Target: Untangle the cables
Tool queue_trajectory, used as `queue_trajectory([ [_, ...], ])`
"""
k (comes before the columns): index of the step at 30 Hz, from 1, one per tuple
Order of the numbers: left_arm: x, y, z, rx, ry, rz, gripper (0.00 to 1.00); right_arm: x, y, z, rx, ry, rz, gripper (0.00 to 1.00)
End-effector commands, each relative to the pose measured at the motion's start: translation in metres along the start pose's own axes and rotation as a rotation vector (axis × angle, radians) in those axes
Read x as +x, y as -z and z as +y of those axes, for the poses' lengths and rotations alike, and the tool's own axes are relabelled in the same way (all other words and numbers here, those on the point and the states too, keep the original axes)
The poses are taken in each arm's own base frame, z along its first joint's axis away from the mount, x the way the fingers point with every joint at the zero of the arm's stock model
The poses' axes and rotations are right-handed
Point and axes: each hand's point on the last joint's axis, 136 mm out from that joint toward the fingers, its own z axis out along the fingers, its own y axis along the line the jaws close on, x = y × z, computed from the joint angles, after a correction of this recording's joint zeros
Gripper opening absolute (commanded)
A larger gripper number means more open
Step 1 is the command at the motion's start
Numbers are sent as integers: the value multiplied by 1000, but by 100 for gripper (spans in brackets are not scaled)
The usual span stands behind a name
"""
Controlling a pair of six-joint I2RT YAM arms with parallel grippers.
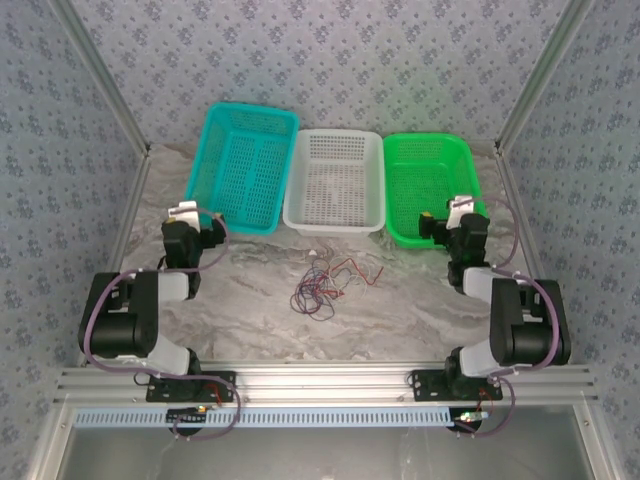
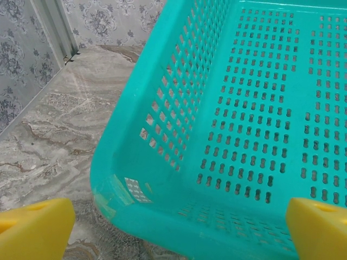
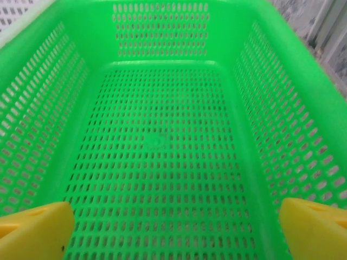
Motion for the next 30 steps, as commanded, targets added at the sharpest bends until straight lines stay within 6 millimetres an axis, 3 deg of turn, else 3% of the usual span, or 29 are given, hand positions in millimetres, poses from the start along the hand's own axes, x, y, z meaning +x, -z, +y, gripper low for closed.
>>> queue_trajectory([
  [1,-2,18,17,-109,16,81,100,25,14,7,-34,-71,155,98],
  [4,-11,44,23,-156,84,91,99,29,30,8,-28,-114,149,98],
  [7,-15,70,15,-145,116,72,100,25,46,16,-38,-88,182,97],
  [11,-26,95,2,-111,136,42,99,10,66,24,-65,-127,222,96],
  [15,-43,107,-19,-36,118,18,100,-10,76,35,-104,-162,227,94],
  [18,-59,102,-40,28,59,17,99,-24,76,47,-138,-178,240,93],
  [22,-75,79,-78,150,-23,100,99,-32,64,64,-171,-191,319,90],
  [26,-74,49,-93,161,-57,172,98,-25,48,73,-176,-242,433,82],
  [30,-57,27,-108,197,-94,270,96,-14,38,83,-202,-278,496,80],
])
